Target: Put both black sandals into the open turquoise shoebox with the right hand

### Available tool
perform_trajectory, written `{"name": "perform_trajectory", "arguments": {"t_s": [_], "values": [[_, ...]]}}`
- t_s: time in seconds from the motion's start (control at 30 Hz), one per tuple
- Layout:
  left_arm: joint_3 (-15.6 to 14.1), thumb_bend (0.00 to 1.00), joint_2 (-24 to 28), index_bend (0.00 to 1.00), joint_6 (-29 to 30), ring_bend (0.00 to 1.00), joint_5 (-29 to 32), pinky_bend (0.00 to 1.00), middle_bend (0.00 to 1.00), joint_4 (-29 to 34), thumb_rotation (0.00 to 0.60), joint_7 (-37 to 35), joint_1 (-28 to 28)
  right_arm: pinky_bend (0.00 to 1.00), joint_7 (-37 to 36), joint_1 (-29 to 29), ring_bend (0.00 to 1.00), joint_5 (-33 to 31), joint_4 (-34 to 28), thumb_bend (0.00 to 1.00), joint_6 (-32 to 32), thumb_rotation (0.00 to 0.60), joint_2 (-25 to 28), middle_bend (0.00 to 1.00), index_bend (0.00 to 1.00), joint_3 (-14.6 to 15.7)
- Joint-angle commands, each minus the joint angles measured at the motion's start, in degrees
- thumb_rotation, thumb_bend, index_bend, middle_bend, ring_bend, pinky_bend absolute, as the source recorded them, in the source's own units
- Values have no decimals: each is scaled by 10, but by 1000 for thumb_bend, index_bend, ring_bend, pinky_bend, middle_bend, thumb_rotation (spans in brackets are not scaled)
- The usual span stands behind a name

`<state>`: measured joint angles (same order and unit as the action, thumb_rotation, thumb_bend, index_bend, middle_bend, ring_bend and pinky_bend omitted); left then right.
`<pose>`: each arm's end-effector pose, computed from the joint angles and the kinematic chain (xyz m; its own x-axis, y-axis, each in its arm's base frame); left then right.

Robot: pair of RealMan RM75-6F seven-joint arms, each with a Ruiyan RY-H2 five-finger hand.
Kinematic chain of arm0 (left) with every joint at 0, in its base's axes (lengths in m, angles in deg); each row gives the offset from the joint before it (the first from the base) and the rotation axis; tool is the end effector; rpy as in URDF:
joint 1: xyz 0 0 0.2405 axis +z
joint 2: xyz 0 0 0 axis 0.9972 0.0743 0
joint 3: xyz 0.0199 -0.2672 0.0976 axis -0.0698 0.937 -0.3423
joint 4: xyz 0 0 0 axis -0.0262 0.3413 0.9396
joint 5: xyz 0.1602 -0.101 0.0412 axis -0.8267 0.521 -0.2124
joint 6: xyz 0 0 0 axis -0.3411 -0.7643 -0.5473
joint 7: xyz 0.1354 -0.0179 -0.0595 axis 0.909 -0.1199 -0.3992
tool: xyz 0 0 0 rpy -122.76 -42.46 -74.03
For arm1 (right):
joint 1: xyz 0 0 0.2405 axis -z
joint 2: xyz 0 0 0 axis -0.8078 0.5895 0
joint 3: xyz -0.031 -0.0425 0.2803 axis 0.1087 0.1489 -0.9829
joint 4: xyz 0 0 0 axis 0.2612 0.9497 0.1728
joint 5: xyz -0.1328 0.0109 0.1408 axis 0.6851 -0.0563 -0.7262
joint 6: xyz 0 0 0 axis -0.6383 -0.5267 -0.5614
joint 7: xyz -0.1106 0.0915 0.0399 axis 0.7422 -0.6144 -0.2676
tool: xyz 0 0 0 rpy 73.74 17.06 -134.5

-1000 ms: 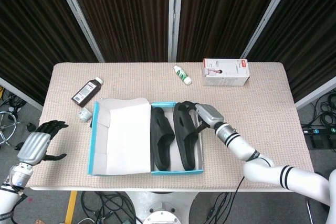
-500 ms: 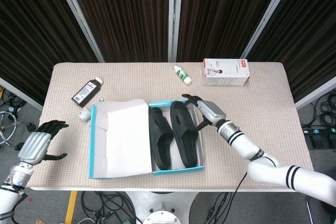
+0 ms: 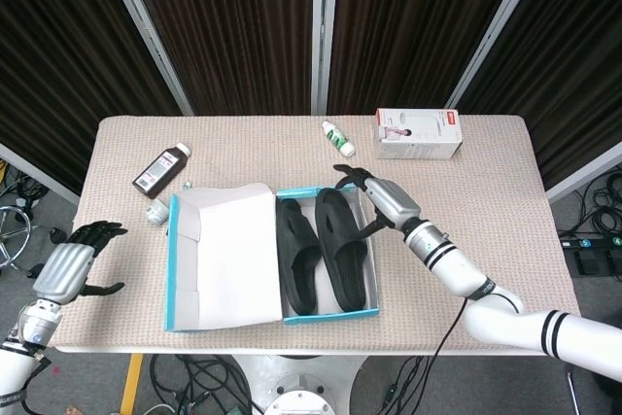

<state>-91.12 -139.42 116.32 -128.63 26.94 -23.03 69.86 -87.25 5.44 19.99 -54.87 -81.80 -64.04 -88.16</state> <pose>-0.3431 0.2408 0.1384 0.2959 0.2171 0.9302 0.9512 -0.1564 -0.2660 -0.1148 -0.3962 0.0636 -0.0518 -0.5232 0.8507 -0.9501 -0.2365 -0.2033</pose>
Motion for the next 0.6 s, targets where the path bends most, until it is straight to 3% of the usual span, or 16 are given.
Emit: {"name": "perform_trajectory", "arguments": {"t_s": [0.03,0.33,0.6], "values": [[-1,70,0,189,1,91,0,141,150,0,600,0,1,325,-17,2,182,12,17,11,-36,600,-51,364,183,-7],[-1,71,1,190,3,91,3,141,150,-3,600,-2,5,346,-55,-17,223,50,71,29,-31,600,-124,404,243,-3],[-1,70,1,189,2,91,2,141,150,-5,600,-6,4,380,-61,-17,234,62,72,44,-33,600,-134,412,250,2]]}}
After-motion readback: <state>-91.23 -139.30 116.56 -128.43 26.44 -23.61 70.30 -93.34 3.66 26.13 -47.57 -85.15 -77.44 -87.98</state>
